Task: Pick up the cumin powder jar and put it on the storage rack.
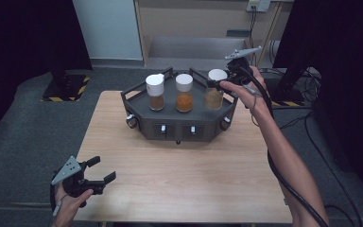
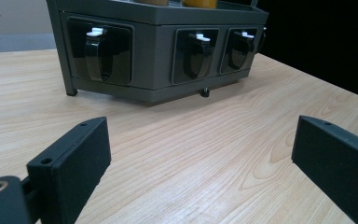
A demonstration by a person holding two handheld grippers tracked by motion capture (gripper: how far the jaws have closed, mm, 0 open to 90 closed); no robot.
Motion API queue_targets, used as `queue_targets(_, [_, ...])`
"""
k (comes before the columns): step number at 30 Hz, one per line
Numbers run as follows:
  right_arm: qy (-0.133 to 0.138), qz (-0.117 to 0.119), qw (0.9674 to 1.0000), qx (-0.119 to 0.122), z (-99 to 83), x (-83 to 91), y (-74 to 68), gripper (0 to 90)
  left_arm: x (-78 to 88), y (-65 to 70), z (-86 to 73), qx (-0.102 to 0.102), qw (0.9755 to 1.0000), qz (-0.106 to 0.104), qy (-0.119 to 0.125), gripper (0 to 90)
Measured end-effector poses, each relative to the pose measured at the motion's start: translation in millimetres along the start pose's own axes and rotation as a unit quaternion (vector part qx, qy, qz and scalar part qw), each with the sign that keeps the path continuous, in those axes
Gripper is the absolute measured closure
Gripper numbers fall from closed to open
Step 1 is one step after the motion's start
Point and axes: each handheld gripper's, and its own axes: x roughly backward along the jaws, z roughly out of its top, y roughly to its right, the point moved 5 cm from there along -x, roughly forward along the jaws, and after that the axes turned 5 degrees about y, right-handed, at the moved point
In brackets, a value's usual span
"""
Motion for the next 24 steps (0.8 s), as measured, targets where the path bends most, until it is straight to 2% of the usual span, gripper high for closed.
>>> queue_targets(17, [-0.005,-0.018,0.9997,-0.017,-7.7,-17.1,12.2,34.0,-0.2,-0.1,-0.1,0.0,1.0,0.001,-0.001,3.3])
queue_targets(20, [-0.012,-0.025,0.9995,-0.014,-9.2,-19.9,12.6,34.0,-0.3,0.3,-0.2,0.0,1.0,0.0,0.0,3.3])
queue_targets(24, [-0.011,-0.024,0.9995,-0.019,-11.4,-21.9,15.6,34.0,-0.4,0.1,-0.2,0.0,1.0,0.0,-0.001,3.3])
